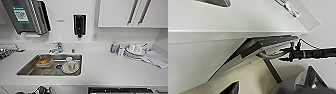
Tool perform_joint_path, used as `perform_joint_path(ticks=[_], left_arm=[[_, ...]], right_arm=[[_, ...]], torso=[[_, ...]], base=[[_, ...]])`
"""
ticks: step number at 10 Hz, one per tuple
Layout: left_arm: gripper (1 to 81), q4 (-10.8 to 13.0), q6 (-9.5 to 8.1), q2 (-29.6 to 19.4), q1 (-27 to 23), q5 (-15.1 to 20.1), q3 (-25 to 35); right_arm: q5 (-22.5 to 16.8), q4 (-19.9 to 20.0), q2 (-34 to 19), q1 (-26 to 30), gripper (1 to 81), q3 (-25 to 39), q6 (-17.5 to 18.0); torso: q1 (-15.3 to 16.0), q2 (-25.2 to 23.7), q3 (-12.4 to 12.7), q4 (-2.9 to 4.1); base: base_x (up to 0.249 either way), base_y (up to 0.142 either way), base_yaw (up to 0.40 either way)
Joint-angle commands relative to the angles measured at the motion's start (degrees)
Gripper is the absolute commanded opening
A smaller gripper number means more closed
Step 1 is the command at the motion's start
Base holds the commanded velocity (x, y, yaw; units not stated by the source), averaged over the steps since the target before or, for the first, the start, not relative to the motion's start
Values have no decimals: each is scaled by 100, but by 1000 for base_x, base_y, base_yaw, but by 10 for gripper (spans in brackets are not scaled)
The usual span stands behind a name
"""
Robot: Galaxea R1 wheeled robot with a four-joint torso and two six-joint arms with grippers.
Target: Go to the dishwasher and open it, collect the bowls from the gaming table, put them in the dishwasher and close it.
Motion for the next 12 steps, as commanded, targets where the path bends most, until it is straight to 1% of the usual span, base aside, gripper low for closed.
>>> perform_joint_path(ticks=[1,6,9,12], left_arm=[[811,71,14,-185,-475,135,127],[811,81,14,-184,-467,135,118],[811,81,14,-184,-467,135,118],[811,81,14,-193,-414,135,118]], right_arm=[[-1355,-198,268,74,811,-153,-147],[-1372,-224,329,30,811,-207,-156],[-1372,-374,681,12,811,-303,-138],[-1372,-462,1189,-146,811,-733,-138]], torso=[[0,0,0,0],[2,0,2,-2],[-2,-2,2,-2],[2,2,-2,-2]], base=[[-65,0,0],[-93,0,0],[-87,0,0],[-66,0,0]])
